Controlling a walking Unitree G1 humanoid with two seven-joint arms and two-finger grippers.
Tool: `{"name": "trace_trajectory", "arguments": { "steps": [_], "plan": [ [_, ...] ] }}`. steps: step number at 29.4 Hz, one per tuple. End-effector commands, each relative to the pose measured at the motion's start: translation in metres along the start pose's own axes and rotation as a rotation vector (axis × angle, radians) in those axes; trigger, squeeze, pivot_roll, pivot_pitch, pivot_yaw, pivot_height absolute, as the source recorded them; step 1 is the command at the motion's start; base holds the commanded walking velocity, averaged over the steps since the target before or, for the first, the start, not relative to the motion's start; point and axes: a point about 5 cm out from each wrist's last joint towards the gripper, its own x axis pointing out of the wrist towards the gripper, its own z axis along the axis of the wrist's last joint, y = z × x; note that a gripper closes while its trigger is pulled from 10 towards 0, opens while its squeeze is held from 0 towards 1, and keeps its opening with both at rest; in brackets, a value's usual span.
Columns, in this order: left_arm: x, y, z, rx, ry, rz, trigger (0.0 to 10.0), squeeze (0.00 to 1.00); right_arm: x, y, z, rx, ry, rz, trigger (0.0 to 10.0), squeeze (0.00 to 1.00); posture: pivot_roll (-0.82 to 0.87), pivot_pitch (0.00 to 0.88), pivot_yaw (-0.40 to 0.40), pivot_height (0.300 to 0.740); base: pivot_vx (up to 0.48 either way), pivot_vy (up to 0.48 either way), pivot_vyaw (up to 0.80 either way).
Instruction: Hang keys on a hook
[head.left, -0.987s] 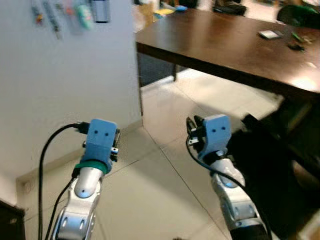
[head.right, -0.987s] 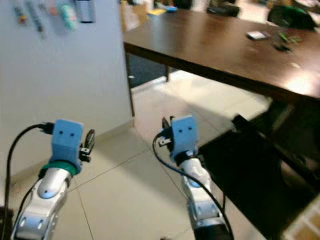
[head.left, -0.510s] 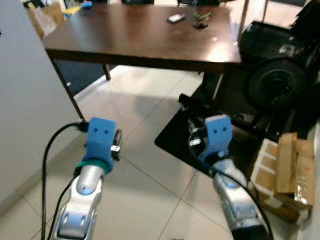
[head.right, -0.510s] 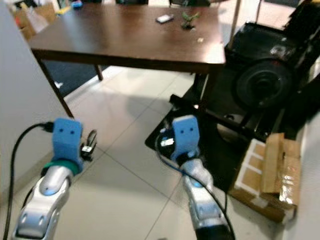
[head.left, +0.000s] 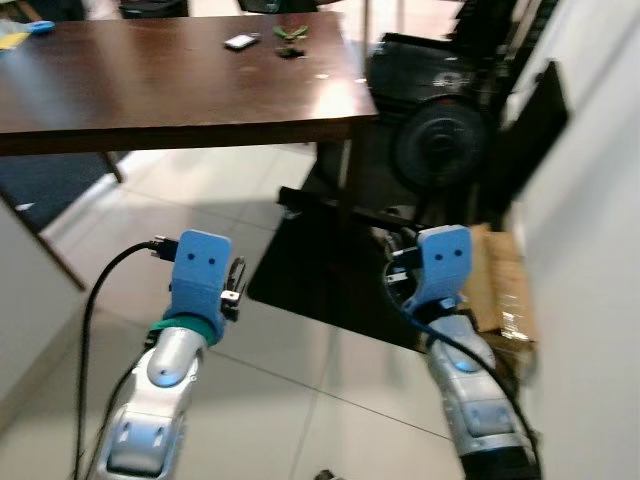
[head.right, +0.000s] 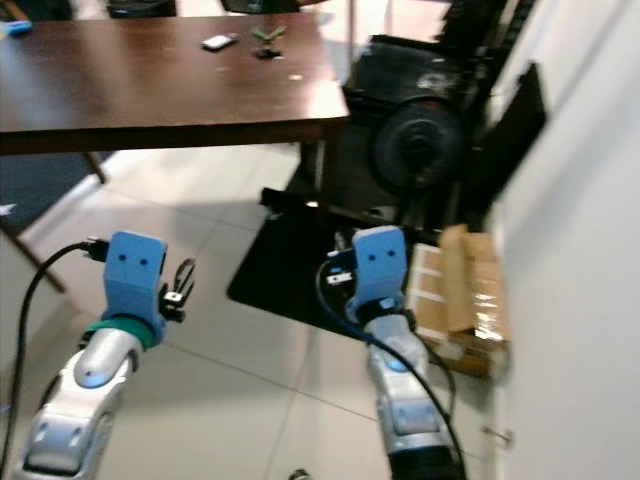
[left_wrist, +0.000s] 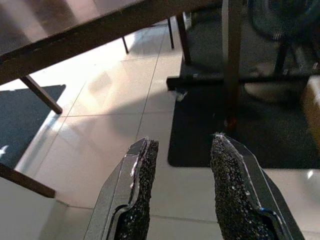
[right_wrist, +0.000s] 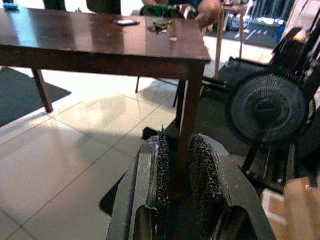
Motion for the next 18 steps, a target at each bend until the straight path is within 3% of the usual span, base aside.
{"name": "trace_trajectory", "arguments": {
  "steps": [1, 10, 15, 18],
  "plan": [
    [0.003, -0.001, -0.01, 0.041, 0.027, -0.007, 10.0, 0.0, -0.006, -0.004, -0.014, -0.007, 0.05, -0.012, 10.0, 0.0, -0.12, 0.053, 0.134, 0.74, 0.0, 0.0, -0.8],
    [0.007, 0.004, -0.014, 0.089, 0.025, -0.039, 10.0, 0.0, -0.004, -0.006, -0.021, -0.014, 0.072, -0.034, 10.0, 0.0, -0.1, 0.042, 0.159, 0.74, 0.0, 0.0, -0.8],
    [0.012, 0.007, -0.004, 0.082, -0.016, -0.036, 10.0, 0.0, 0.004, -0.002, -0.018, -0.012, 0.057, -0.028, 10.0, 0.0, -0.08, 0.034, 0.152, 0.74, 0.0, 0.0, -0.8],
    [0.022, 0.002, 0.022, 0.045, -0.094, -0.027, 10.0, 0.0, 0.014, 0.003, -0.008, -0.025, 0.024, 0.008, 10.0, 0.0, -0.08, 0.035, 0.113, 0.74, 0.0, 0.0, -0.8]
  ]
}}
